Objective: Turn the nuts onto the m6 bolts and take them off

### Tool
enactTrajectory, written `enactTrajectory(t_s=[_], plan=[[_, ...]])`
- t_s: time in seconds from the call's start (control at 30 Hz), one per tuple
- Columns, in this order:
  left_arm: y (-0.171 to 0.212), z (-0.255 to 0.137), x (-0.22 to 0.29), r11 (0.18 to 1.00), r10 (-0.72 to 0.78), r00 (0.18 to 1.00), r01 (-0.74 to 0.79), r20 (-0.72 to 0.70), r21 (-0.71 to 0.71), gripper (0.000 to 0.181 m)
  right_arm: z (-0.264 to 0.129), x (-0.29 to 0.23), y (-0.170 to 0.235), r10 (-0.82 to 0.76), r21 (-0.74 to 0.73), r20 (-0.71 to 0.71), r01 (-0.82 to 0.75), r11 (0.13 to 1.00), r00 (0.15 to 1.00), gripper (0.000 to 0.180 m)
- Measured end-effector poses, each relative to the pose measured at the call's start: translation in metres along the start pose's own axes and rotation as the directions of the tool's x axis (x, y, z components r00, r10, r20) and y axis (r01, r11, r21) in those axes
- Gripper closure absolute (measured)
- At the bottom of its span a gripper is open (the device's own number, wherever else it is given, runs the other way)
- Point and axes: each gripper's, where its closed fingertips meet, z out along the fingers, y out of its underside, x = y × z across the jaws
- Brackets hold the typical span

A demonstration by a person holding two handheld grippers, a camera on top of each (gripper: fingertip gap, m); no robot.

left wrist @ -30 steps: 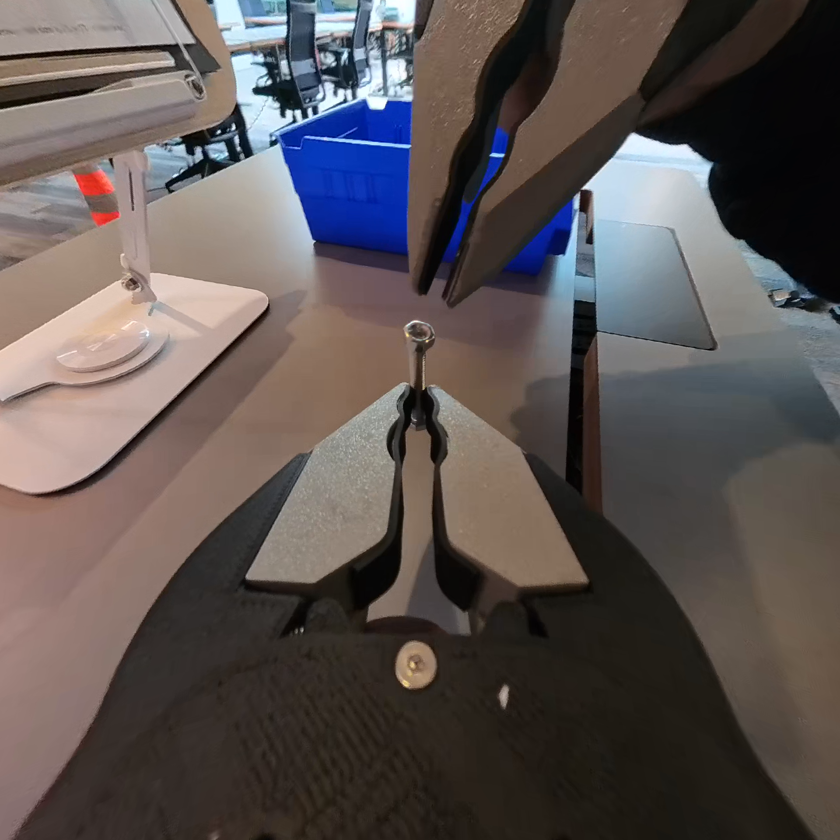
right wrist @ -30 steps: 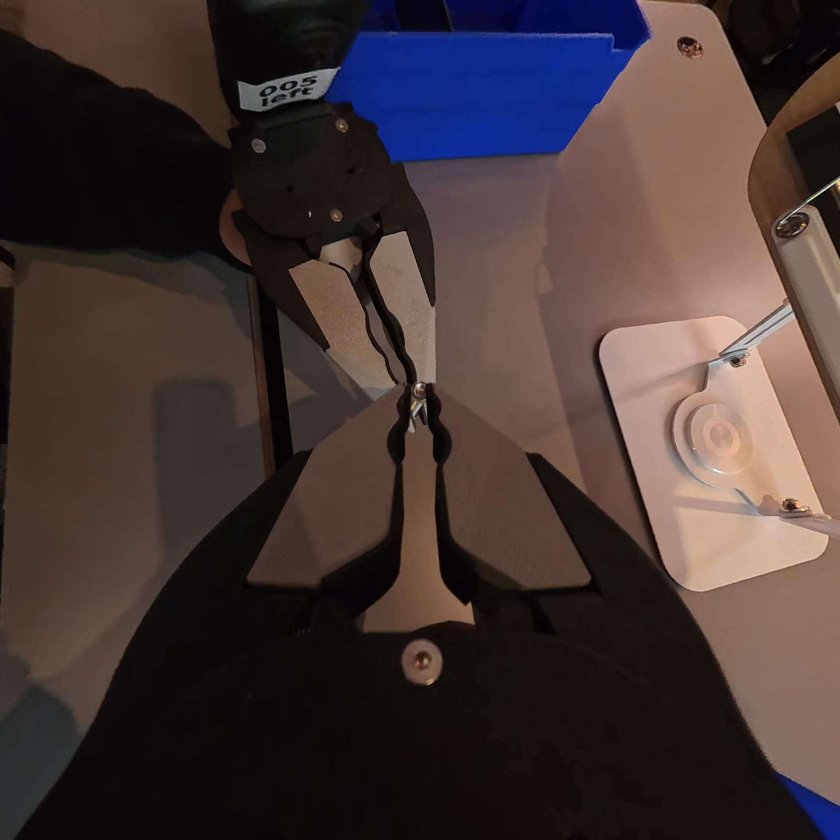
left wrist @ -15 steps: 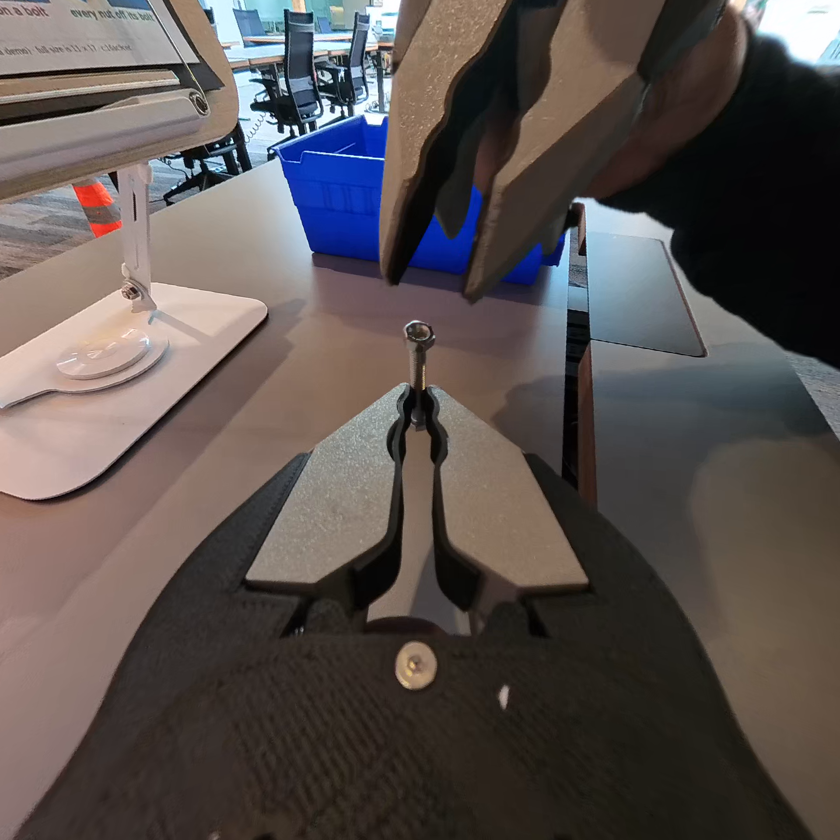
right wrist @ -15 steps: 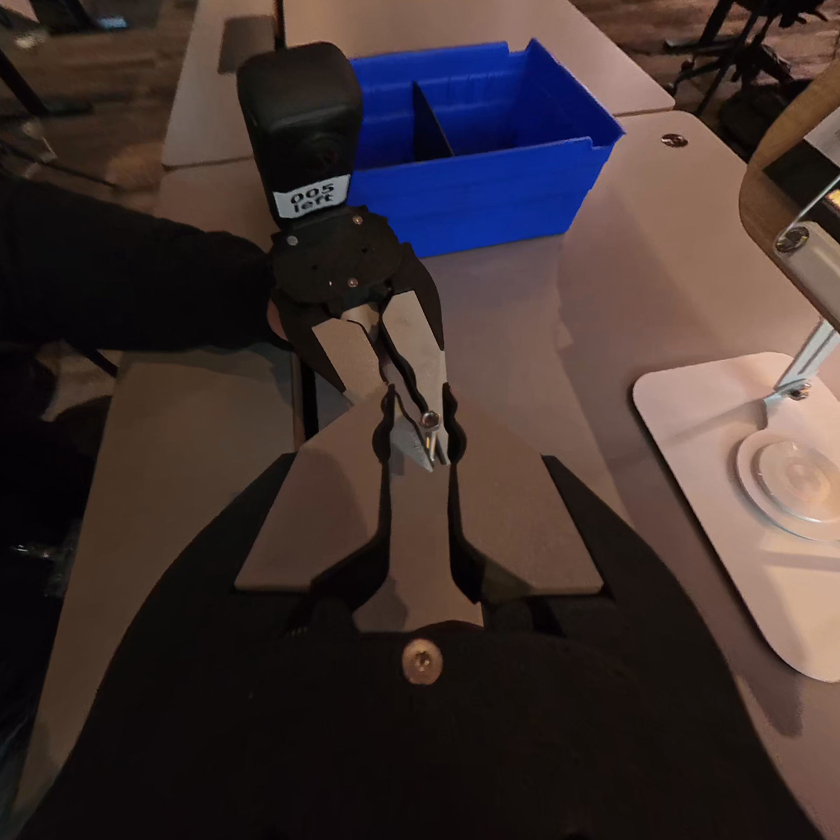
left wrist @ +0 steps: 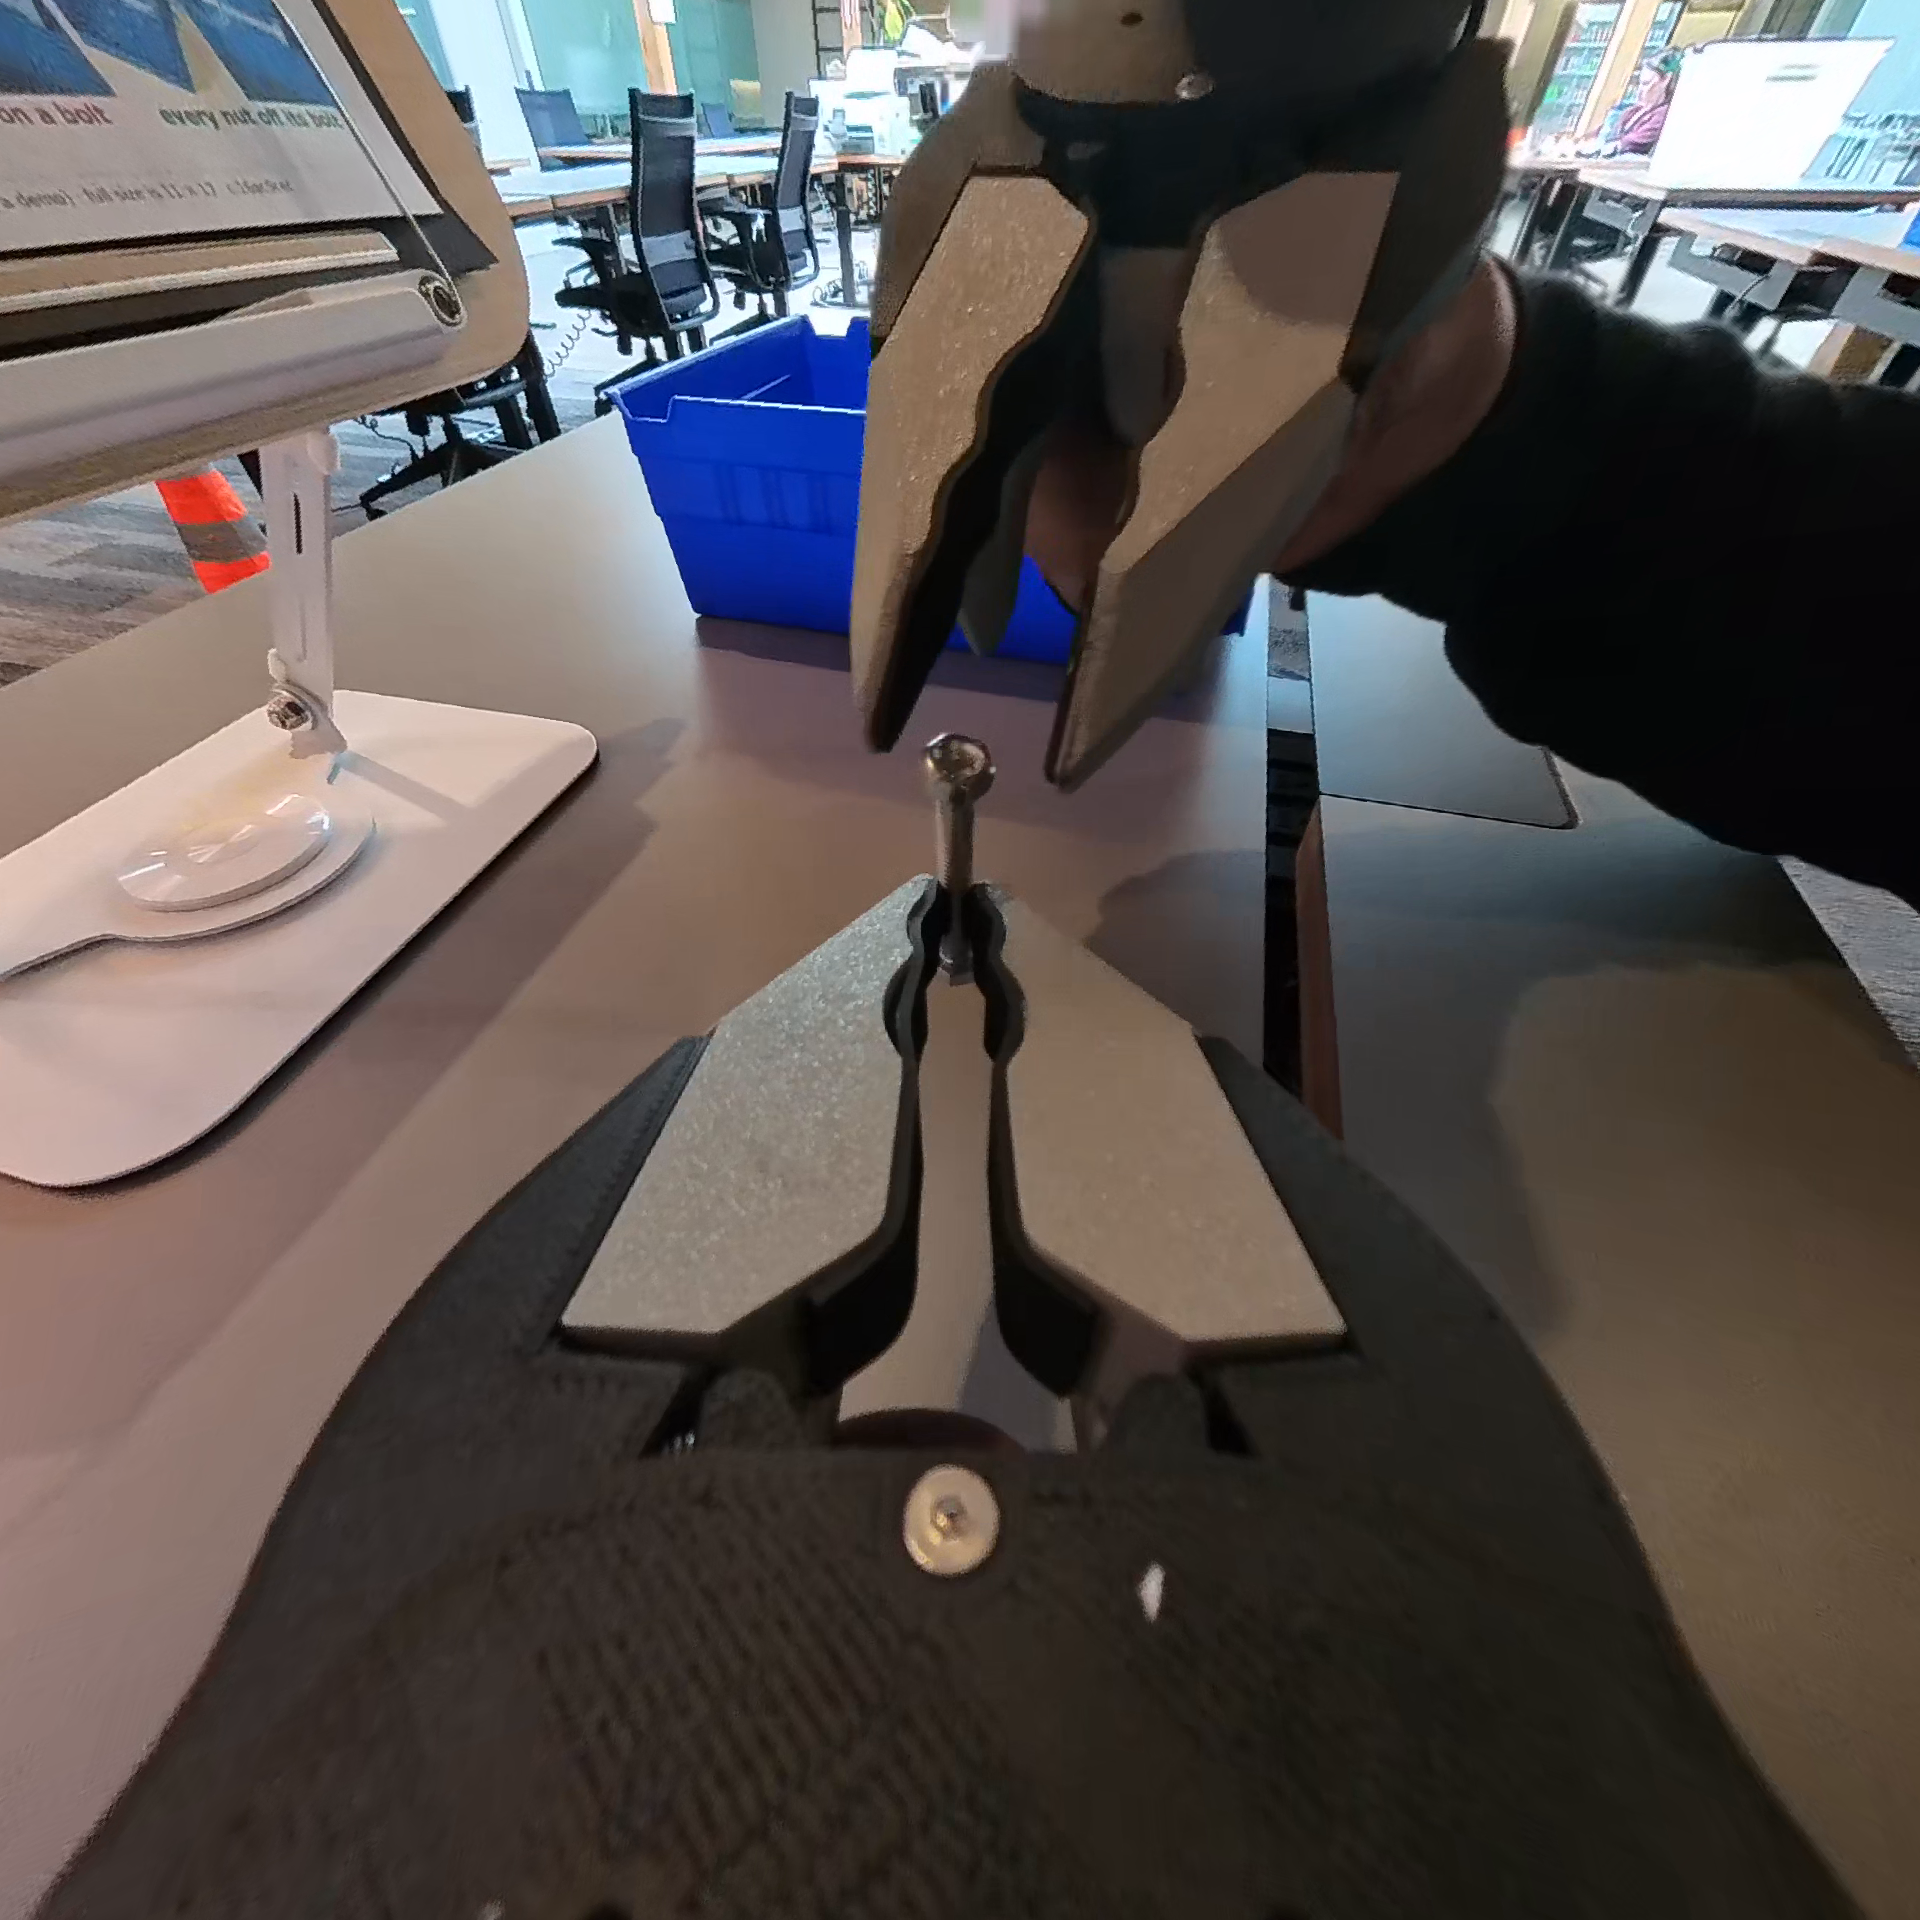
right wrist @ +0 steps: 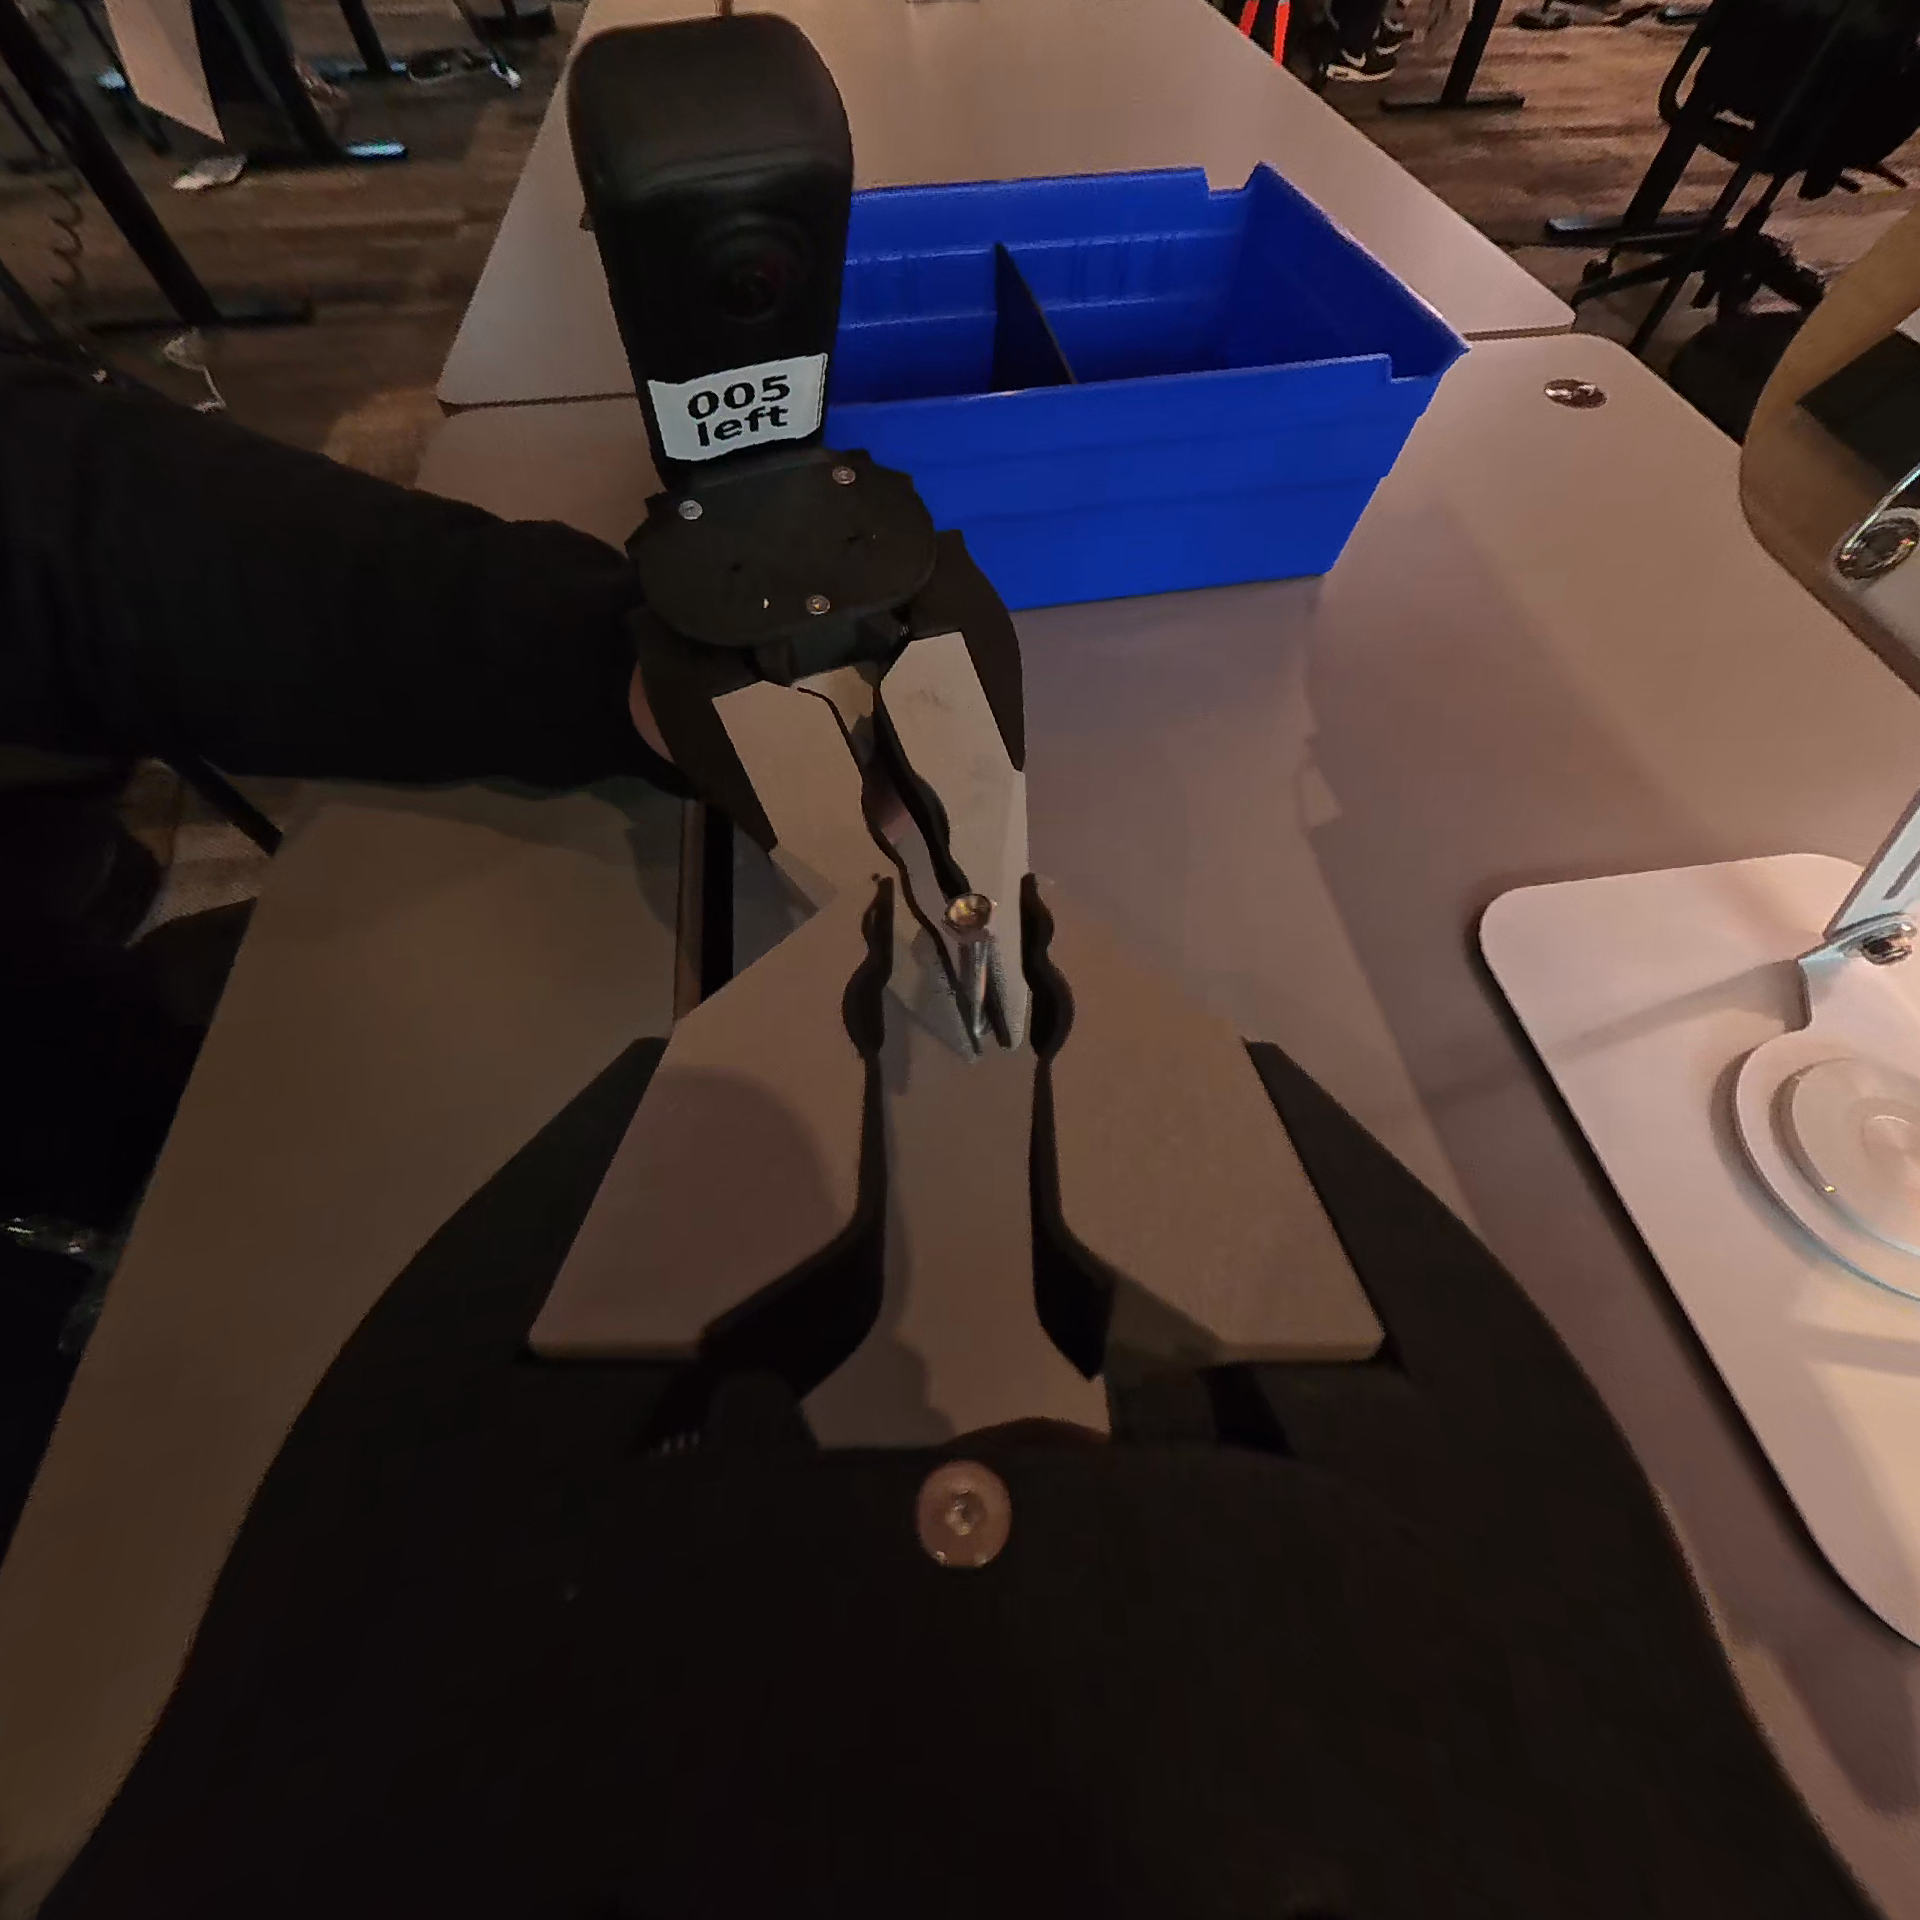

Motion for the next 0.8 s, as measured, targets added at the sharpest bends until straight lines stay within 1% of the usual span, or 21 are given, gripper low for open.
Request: enactTrajectory(t_s=[0.17, 0.8], plan=[[-0.0002, 0.0, 0.0004, 1.0, 0.002, 1.0, -0.002, -0.002, 0.002, 0.179, -0.0006, 0.0008, -0.0016, -0.002, 0.036, -0.002, 0.002, 0.999, 1.0, 0.162], [-0.0012, -0.0004, 0.0015, 1.0, 0.006, 1.0, -0.006, -0.004, 0.004, 0.179, 0.0051, -0.0005, 0.004, -0.009, 0.024, 0.006, 0.008, 1.0, 1.0, 0.169]])
